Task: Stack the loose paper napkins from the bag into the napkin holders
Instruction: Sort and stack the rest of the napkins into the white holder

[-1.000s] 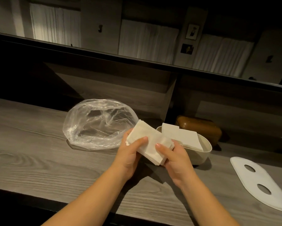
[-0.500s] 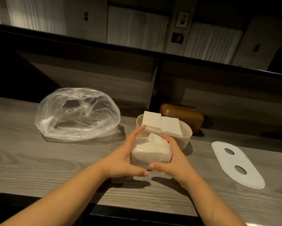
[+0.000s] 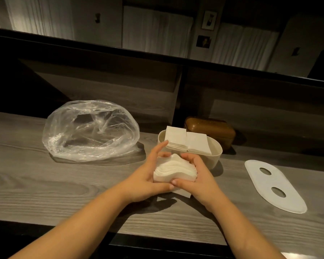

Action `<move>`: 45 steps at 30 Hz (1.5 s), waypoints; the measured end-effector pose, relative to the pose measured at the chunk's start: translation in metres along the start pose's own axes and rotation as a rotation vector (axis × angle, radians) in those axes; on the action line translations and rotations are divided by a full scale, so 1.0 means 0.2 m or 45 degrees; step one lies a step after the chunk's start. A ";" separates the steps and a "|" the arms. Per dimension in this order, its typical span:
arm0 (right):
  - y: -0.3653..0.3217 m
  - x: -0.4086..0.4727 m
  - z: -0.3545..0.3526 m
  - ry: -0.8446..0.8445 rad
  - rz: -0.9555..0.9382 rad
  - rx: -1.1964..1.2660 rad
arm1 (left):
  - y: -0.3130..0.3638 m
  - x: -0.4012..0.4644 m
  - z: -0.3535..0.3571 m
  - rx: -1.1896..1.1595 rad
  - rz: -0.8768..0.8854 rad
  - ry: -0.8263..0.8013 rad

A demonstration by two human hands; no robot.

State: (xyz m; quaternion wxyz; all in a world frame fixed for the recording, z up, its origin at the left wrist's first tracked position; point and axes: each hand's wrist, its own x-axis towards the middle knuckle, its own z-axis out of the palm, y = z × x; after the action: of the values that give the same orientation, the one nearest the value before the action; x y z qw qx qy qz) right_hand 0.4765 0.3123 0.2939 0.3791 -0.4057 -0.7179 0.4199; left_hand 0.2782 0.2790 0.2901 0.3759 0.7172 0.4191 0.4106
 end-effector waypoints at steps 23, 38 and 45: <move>0.01 -0.04 -0.07 -0.065 0.139 0.012 | -0.01 0.02 -0.01 0.029 -0.048 0.058; 0.00 -0.04 -0.05 -0.092 0.111 0.035 | -0.03 0.01 0.00 0.051 -0.028 0.112; 0.00 -0.01 -0.03 -0.100 0.059 0.013 | -0.02 0.02 -0.02 0.017 -0.030 0.002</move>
State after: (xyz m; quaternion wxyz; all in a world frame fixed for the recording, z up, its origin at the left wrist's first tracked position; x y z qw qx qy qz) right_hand 0.4825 0.3118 0.2962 0.3430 -0.4035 -0.7204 0.4478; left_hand 0.2757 0.2849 0.2899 0.3756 0.7145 0.4304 0.4040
